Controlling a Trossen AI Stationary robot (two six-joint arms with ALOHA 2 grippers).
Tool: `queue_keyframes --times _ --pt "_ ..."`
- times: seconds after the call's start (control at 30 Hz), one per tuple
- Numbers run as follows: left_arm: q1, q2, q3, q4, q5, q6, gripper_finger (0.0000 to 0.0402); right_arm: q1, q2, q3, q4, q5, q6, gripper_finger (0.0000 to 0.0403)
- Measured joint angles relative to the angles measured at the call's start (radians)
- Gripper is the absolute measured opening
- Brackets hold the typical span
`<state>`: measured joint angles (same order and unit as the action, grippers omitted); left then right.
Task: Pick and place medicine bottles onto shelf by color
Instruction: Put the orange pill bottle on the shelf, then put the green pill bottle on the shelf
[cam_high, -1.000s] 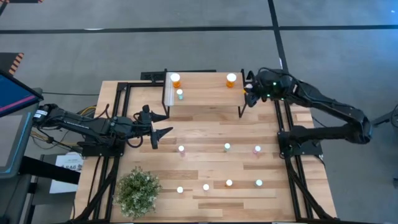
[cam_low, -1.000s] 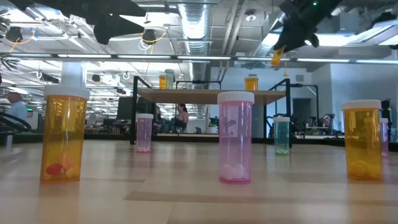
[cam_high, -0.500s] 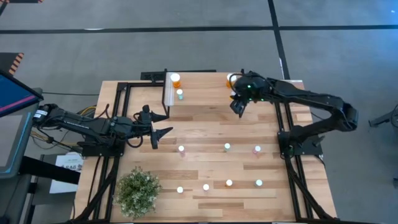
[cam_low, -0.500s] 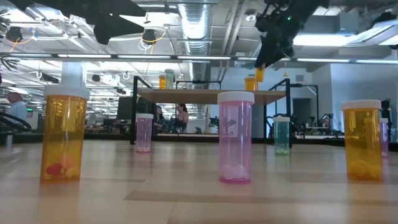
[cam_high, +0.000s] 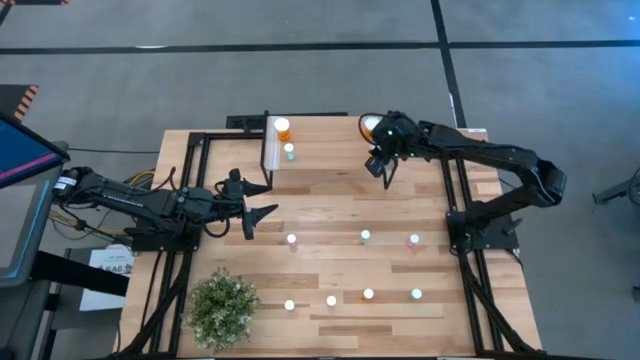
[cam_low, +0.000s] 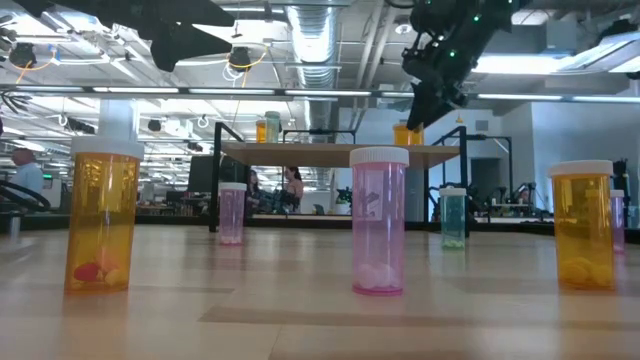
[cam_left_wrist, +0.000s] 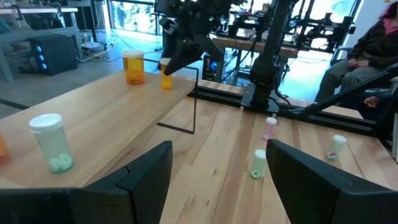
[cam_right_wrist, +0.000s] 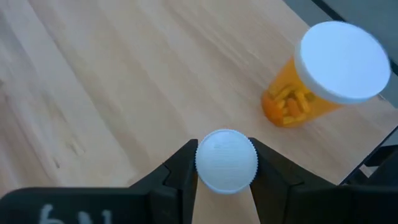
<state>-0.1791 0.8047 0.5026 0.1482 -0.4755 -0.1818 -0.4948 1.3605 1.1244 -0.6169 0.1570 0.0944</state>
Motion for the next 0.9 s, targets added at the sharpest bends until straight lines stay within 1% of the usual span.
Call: queue_keyframes --times 0.13,0.23,0.53,0.67,0.9 --pt "0.0 0.0 0.0 0.0 0.0 0.0 0.0247 -0.005 0.0 0.0 -0.002 0.0 0.0 0.0154" --pt "0.0 0.0 0.0 0.0 0.0 0.0 0.0247 -0.004 -0.001 -0.003 -0.013 0.0 0.0 0.0169" --pt "0.0 0.0 0.0 0.0 0.0 0.0 0.0247 -0.004 -0.009 -0.003 -0.013 0.0 0.002 0.0243" --pt "0.0 0.0 0.0 0.0 0.0 0.0 0.0247 -0.005 -0.05 -0.003 -0.019 0.0 0.007 0.0258" --pt "0.0 0.0 0.0 0.0 0.0 -0.003 0.0247 0.001 -0.195 -0.002 -0.041 0.0 0.014 0.026"
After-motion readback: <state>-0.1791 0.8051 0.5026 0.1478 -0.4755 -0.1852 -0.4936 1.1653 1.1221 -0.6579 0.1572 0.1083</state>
